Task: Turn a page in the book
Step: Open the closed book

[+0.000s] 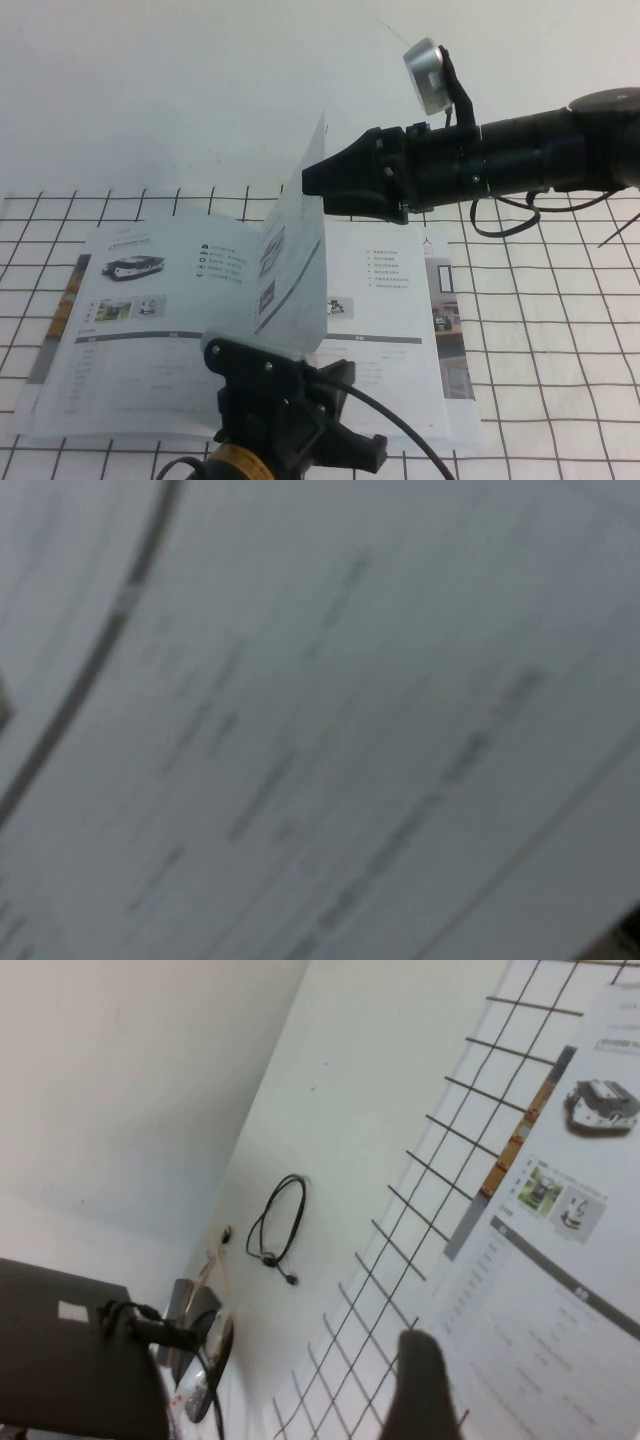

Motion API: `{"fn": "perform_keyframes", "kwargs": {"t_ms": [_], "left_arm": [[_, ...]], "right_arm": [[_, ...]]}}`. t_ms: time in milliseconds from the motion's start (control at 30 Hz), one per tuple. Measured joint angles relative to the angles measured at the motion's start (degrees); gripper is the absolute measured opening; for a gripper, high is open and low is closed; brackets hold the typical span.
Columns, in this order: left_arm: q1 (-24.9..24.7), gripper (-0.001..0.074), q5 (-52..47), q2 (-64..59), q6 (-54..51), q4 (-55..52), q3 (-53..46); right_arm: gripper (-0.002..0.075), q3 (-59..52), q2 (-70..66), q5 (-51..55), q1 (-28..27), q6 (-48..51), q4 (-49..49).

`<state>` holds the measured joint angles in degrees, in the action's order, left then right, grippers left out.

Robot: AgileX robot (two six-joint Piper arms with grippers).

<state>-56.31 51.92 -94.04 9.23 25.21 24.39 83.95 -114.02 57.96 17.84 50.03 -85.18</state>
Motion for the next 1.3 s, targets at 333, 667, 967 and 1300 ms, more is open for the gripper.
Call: {"fn": "perform_keyframes", "kwargs": {"t_ms": [333, 667, 967, 1300], "left_arm": [[0.0, -0.0002, -4.3, -0.3, -10.6, 13.3, 0.0], [0.0, -0.0002, -13.1, -0.2, -14.1, 24.0, 0.0], [2.4, -0.0002, -14.2, 1.9, -14.9, 30.2, 0.0], [3.5, -0.0002, -16.6, 5.4, -14.6, 31.6, 0.0]], "right_arm": [[0.0473, 0.0, 0.0, 5.4, 0.7, 1.3, -0.5], [0.0393, 0.0, 0.0, 9.3, 0.8, 3.8, 0.9], [0.0040, 0.0, 0.0, 8.1, 0.8, 4.5, 12.6], [0.0000, 0.0, 0.0, 7.8, 1.0, 9.0, 4.5]]}}
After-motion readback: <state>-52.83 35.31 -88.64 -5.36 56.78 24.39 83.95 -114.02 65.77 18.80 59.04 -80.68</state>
